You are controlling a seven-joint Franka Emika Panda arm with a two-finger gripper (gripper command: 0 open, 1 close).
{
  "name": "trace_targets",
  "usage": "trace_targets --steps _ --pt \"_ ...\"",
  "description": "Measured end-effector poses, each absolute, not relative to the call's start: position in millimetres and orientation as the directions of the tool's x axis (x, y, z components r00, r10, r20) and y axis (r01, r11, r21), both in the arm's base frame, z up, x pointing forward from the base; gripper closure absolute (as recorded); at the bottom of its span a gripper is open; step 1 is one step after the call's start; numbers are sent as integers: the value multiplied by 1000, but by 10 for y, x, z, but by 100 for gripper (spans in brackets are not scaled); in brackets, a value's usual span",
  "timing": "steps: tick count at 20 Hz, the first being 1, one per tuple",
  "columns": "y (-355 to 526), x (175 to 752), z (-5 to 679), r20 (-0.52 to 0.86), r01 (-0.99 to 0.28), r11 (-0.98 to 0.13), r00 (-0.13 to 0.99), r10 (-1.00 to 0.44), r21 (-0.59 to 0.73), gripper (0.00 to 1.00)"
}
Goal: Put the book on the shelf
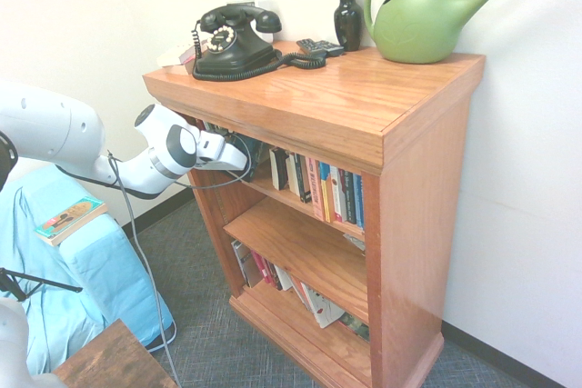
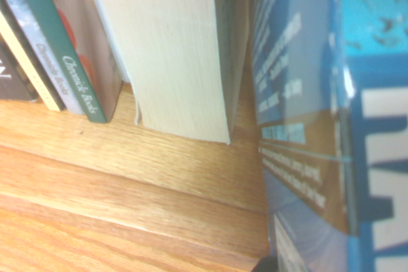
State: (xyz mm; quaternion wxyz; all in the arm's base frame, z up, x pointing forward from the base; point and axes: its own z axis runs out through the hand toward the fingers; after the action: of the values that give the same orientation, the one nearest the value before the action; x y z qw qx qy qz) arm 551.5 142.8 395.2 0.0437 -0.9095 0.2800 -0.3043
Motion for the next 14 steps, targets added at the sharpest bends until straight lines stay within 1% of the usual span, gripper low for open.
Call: trace_targets --steps 14 --pt "1422 5479 3897 528 -489 -837 657 -538 -243 0"
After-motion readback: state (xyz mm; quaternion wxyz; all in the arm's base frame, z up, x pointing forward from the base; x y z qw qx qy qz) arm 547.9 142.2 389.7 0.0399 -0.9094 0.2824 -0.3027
